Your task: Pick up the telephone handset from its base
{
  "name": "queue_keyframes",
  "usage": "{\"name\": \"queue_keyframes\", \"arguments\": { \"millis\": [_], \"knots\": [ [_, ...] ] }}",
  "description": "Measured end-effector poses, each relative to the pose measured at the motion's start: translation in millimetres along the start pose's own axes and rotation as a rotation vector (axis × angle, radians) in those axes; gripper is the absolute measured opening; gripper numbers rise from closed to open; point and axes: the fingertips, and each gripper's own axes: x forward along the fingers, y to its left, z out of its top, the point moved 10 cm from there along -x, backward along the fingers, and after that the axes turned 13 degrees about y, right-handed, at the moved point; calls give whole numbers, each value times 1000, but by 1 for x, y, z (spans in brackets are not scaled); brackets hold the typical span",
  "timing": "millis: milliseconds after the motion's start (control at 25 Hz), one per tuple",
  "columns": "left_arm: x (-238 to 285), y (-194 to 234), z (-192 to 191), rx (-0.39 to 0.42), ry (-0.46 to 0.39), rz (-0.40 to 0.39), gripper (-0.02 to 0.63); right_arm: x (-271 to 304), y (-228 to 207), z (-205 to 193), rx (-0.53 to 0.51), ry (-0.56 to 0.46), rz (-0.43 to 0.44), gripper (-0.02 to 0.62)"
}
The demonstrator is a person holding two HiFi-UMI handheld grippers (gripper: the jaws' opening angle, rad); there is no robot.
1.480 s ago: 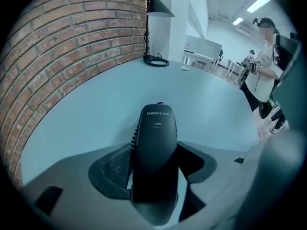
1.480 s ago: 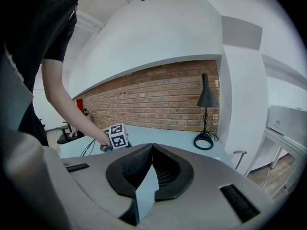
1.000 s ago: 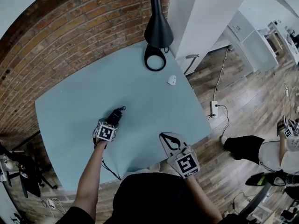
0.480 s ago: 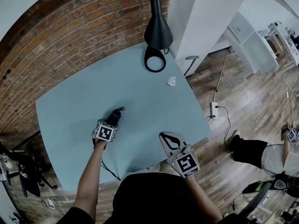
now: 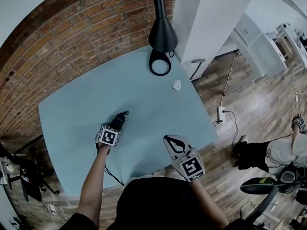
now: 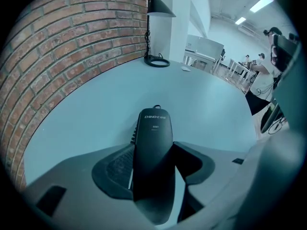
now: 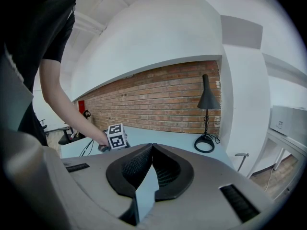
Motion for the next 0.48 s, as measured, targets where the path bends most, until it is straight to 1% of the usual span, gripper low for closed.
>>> {"name": "queue_keyframes", "arguments": {
  "millis": [480],
  "knots": [
    [-8, -2, -6, -12, 15, 7, 282, 1, -1, 2, -4, -16, 14, 26]
  ]
}}
